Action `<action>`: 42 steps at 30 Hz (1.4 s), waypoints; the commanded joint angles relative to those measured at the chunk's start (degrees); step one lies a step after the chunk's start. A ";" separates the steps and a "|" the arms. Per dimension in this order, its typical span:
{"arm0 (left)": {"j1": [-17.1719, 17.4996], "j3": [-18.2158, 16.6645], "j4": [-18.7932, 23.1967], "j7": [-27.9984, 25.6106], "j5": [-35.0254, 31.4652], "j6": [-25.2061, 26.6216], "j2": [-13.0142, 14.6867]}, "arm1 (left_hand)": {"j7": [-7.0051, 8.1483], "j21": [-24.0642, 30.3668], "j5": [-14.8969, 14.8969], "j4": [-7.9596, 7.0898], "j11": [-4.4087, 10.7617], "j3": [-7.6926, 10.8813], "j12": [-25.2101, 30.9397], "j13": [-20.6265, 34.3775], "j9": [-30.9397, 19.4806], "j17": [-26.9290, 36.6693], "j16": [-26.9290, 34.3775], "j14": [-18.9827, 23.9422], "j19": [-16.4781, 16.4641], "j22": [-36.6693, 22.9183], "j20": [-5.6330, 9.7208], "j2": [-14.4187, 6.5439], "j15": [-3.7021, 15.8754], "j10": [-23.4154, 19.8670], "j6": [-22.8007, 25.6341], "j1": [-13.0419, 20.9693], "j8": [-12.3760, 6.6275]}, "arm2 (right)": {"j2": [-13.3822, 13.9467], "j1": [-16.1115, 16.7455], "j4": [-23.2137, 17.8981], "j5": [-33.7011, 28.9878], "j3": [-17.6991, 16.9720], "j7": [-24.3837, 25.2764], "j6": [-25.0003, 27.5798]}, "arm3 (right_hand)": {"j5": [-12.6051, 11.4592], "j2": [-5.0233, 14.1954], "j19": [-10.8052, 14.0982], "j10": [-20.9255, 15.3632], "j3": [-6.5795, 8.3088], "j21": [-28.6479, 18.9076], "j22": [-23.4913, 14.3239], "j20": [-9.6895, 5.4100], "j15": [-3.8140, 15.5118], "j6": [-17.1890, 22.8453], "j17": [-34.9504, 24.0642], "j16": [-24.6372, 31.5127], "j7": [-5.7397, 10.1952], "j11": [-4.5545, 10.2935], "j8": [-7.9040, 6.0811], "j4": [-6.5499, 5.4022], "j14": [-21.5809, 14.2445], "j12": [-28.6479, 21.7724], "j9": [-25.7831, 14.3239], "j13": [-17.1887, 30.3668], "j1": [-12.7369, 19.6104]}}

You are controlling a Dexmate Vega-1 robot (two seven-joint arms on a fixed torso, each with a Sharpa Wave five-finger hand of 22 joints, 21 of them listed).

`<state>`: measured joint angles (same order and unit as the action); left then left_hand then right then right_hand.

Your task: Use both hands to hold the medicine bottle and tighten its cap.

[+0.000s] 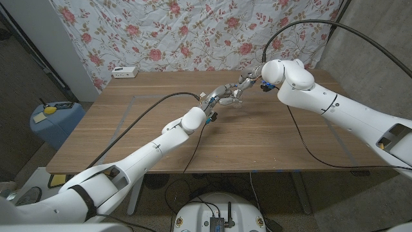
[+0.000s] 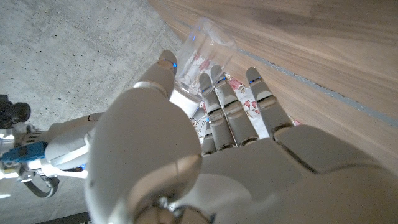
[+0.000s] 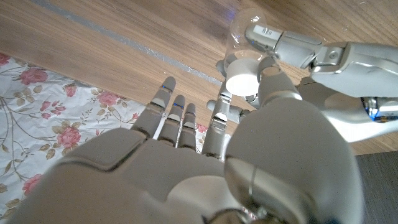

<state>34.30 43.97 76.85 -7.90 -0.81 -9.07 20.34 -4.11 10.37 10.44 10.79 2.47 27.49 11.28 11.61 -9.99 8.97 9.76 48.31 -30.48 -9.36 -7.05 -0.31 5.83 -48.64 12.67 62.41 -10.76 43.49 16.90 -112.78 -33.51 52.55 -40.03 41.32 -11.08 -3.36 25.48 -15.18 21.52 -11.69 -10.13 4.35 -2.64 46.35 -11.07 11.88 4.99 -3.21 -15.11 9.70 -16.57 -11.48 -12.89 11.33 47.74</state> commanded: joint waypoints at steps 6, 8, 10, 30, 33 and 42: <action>-0.01 -0.05 0.04 0.14 0.07 -0.10 0.12 | 0.23 0.17 0.28 -2.02 5.61 2.60 0.36 0.11 -0.11 0.23 0.16 -0.22 0.23 -0.10 0.00 -0.65 2.93 -6.30 0.16 0.15 0.08 | -0.07 0.88 0.08 0.41 -0.21 2.52 0.03 | 0.04 0.58 1.59 -2.46 0.05 -0.65 -0.15 -0.84 1.49 4.98 -0.31 0.83 0.35 0.77 -1.90 -0.62 -1.42 -0.86 -0.04 0.19 0.67; -0.02 -0.02 0.06 0.22 0.08 -0.08 0.13 | 0.20 0.17 0.28 -1.99 5.64 2.61 0.36 0.11 -0.11 0.23 0.15 -0.24 0.24 -0.10 0.01 -0.64 2.91 -6.30 0.19 0.17 0.07 | -0.07 0.96 0.11 0.35 -0.16 2.70 0.22 | 0.09 0.66 1.84 -2.92 0.00 -0.72 -0.16 -0.93 1.84 5.59 -0.34 0.98 0.27 0.84 -2.08 -0.72 -1.80 -0.95 0.01 0.18 0.62; 0.02 -0.03 0.18 0.18 0.07 0.08 0.14 | 0.22 0.17 0.28 -2.00 5.61 2.61 0.36 0.11 -0.11 0.23 0.15 -0.25 0.25 -0.10 0.03 -0.64 2.88 -6.30 0.16 0.14 0.08 | -0.05 1.23 0.07 0.39 -0.26 3.18 0.29 | 0.14 0.70 2.16 -3.39 -0.08 -0.80 -0.16 -1.10 2.22 6.08 -0.38 1.15 0.18 0.95 -2.21 -0.82 -2.24 -1.04 0.06 0.16 0.50; 0.14 -0.01 0.30 -0.14 0.01 0.30 0.04 | 0.35 0.19 0.28 -2.00 5.51 2.69 0.33 0.11 -0.11 0.23 0.17 -0.22 0.19 -0.10 0.01 -0.70 2.76 -6.23 0.31 0.02 0.04 | -0.19 2.33 0.16 -0.95 0.17 6.14 2.09 | 0.49 1.63 4.21 -7.41 -1.61 -1.24 -0.25 -1.91 3.23 11.19 -0.84 2.03 -0.97 1.09 -3.50 -3.12 -4.73 -1.58 0.46 0.06 -4.09; 0.15 -0.01 0.30 -0.17 0.01 0.26 0.03 | 0.36 0.19 0.28 -2.01 5.50 2.69 0.31 0.11 -0.11 0.23 0.17 -0.21 0.18 -0.10 0.01 -0.69 2.84 -6.17 0.32 -0.02 0.04 | -0.16 2.46 -0.02 -0.97 0.11 6.28 2.24 | 0.51 1.61 4.30 -7.80 -1.79 -1.23 -0.26 -1.95 3.29 11.85 -0.84 2.02 -0.82 1.20 -3.65 -3.22 -4.78 -1.60 0.52 0.04 -4.51; 0.35 -0.07 0.50 -0.36 0.03 0.36 0.04 | 0.39 0.19 0.28 -1.98 5.53 2.69 0.33 0.11 -0.11 0.25 0.17 -0.27 0.19 -0.10 0.03 -0.68 2.77 -6.20 0.34 -0.01 0.04 | -0.68 2.31 -0.07 -2.61 1.08 6.63 3.21 | 0.68 1.55 5.17 -9.80 -2.70 -1.37 -0.29 -2.03 3.56 14.93 -0.87 2.31 -1.34 1.49 -4.35 -3.84 -5.98 -1.81 0.79 -0.01 -6.74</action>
<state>34.45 43.92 77.19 -8.05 -0.75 -8.77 20.41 -4.11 10.36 10.27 10.72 2.34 28.07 11.27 11.61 -9.99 8.98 9.76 48.31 -30.48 -9.36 -7.05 -0.28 5.83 -48.76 12.67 62.40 -10.76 43.27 19.14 -112.65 -34.52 52.73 -34.09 43.40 -10.52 -1.77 30.02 -24.08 18.88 -12.57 -10.28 2.38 0.93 58.17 -11.88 13.87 1.41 -1.75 -19.10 6.15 -21.81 -12.81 -12.01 11.18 41.54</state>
